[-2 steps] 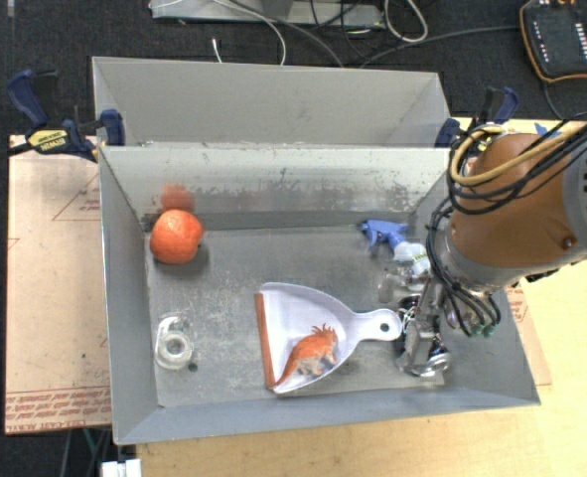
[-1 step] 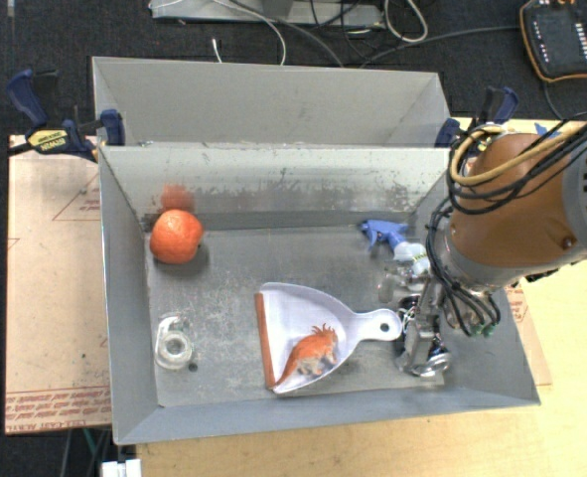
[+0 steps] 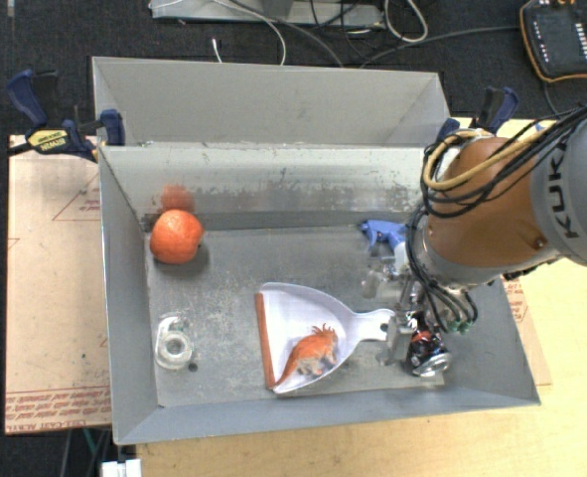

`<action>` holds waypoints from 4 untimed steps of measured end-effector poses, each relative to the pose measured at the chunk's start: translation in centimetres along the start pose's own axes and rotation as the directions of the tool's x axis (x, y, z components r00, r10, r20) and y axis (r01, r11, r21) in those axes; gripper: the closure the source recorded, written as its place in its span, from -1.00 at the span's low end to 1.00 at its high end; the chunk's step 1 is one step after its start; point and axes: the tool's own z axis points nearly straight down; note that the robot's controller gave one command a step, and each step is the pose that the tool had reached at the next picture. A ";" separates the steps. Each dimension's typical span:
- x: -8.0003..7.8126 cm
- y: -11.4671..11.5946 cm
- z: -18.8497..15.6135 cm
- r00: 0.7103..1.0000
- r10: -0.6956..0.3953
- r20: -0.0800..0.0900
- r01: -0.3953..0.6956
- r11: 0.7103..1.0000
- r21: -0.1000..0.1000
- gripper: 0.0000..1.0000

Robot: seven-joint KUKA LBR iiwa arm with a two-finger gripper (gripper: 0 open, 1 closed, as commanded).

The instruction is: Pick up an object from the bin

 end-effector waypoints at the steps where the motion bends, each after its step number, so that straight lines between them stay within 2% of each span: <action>1: -2.5 0.8 3.4 0.986 -0.168 0.003 0.168 0.986 0.000 -1.00; 2: -1.0 4.3 8.6 1.000 0.011 0.010 -0.011 1.000 -0.001 -1.00; 3: -1.5 3.7 8.6 0.984 -0.179 0.023 0.179 0.984 0.004 -1.00; 4: -1.4 6.7 8.7 1.000 -0.029 0.013 0.029 1.000 -0.002 1.00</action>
Offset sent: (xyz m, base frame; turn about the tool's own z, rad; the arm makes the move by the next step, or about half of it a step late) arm 0.0053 0.0438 -0.0908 0.0087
